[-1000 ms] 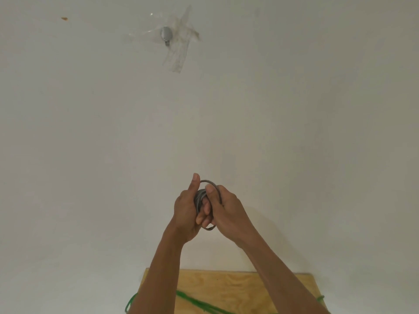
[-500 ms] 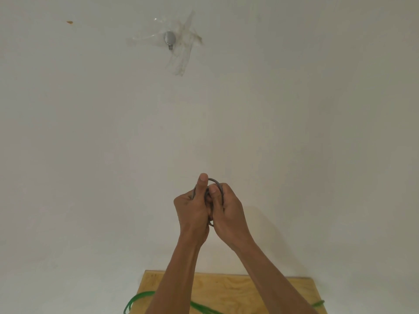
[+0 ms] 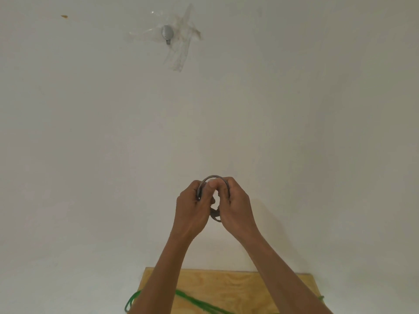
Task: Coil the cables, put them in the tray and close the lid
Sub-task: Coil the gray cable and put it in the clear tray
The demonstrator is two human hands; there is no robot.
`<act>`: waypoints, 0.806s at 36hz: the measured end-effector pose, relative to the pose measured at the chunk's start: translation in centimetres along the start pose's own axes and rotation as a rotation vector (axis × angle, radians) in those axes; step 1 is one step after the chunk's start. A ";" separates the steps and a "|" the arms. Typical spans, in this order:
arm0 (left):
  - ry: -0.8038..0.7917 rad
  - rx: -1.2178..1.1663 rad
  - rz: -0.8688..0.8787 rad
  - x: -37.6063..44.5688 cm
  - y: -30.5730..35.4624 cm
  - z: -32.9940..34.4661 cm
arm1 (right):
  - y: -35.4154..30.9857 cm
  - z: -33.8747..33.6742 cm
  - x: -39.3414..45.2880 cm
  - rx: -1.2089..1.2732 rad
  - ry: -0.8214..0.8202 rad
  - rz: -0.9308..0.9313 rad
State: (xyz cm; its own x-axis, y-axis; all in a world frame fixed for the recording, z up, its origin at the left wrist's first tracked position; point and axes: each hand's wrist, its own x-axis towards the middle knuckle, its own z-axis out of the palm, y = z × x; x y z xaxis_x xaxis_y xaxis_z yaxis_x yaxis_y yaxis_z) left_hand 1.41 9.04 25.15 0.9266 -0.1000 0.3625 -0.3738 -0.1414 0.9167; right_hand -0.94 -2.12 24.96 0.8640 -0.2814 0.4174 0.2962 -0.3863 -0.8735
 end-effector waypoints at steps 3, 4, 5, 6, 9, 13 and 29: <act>-0.152 0.144 0.015 -0.2 -0.5 -0.8 | 0.3 -0.7 0.2 -0.016 -0.046 0.028; -0.173 0.191 0.022 -0.2 -0.6 -1.0 | 0.3 -0.8 0.3 -0.005 -0.073 0.030; -0.175 0.232 0.036 -0.2 -0.7 -1.1 | 0.3 -0.8 0.3 0.015 -0.099 0.023; -0.163 0.253 0.053 -0.2 -0.7 -1.1 | 0.2 -0.9 0.2 0.038 -0.122 0.010; -0.101 0.196 0.085 -0.3 -0.9 -1.3 | -0.2 -1.1 0.7 0.161 -0.188 -0.010; 0.123 0.101 0.092 -0.1 -1.0 -3.3 | 0.6 -3.1 2.6 0.354 -0.047 0.088; -0.206 0.488 0.175 -0.2 0.2 -3.5 | -4.9 -1.6 3.0 -0.069 -0.257 -0.162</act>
State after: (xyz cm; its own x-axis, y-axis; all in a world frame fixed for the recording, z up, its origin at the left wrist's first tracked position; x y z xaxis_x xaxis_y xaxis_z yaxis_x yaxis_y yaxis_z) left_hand 1.29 12.46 25.81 0.8403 -0.3467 0.4167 -0.5421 -0.5398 0.6440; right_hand -0.48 -2.48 30.93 0.8851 0.0171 0.4652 0.4179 -0.4693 -0.7779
